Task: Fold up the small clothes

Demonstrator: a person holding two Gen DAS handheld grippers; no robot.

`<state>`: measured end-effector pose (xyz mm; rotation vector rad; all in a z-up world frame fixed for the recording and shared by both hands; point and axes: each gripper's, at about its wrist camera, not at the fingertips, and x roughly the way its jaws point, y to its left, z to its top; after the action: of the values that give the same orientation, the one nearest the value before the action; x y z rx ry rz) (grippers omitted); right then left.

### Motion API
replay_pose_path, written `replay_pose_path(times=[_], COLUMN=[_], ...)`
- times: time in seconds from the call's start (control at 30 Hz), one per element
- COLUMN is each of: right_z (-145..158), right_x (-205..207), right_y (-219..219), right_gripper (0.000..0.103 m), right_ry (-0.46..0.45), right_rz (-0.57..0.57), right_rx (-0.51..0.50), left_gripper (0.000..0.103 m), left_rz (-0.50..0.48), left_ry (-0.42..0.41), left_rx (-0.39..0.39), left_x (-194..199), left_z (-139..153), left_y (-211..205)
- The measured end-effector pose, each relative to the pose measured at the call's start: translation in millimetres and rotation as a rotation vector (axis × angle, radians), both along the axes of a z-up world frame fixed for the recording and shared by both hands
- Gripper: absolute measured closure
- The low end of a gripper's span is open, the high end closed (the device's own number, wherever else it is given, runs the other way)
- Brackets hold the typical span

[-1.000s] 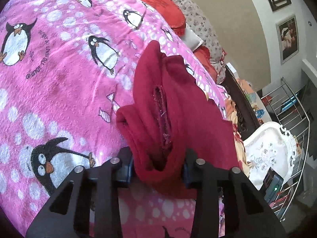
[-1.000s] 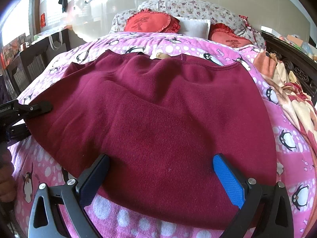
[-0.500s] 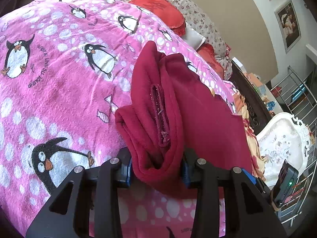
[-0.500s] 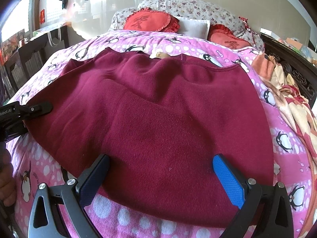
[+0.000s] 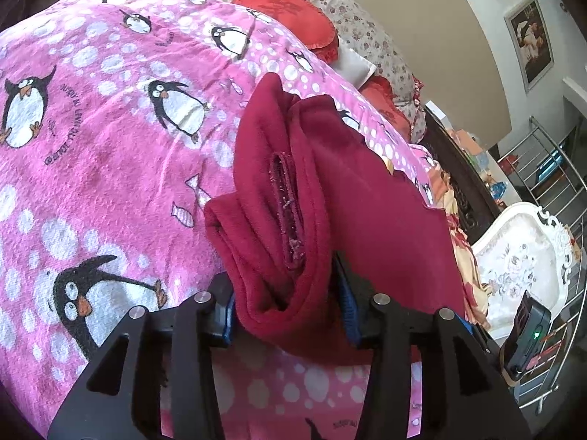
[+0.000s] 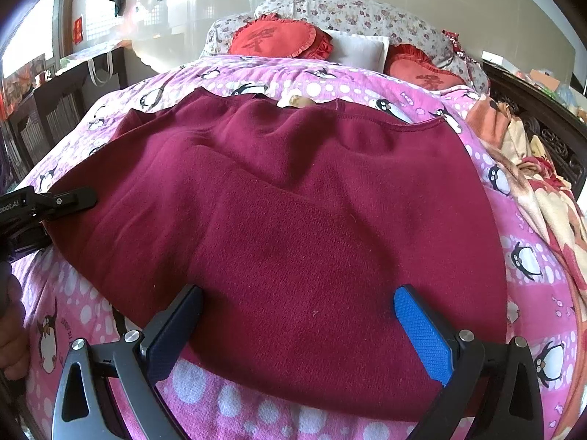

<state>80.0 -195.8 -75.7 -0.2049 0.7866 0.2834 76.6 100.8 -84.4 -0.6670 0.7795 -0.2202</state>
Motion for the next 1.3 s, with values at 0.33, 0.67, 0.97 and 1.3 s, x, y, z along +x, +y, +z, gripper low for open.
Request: replay_pose_path(times=[0.33,0.67,0.97,1.3], right_z=[79.1,82.3,43.7,12.1], right_x=[37.0,138.9,196.2,186.2], right_y=[40.2,144.0,229.2,284.4], right_gripper=[0.003,0.003,0.003,0.050], right_ry=[0.031,0.304,0.572,0.512], right_rz=[0.046,0.169,0.122,0.152], right_rx=[0.011,0.272,0.153,-0.278], left_gripper=[0.053,0.053,0.065,0.081], left_rz=[-0.015,-0.015,0.012,0.032], left_ry=[-0.014,-0.013,-0.014,-0.097], left_rx=[0.010,0.028,0.216,0.274], left_x=[0.3,0.7,-0.3,-14.7], left_z=[1.5,1.0,10.4,19.2], left_y=[-4.3,-3.6,-25.6,-36.3])
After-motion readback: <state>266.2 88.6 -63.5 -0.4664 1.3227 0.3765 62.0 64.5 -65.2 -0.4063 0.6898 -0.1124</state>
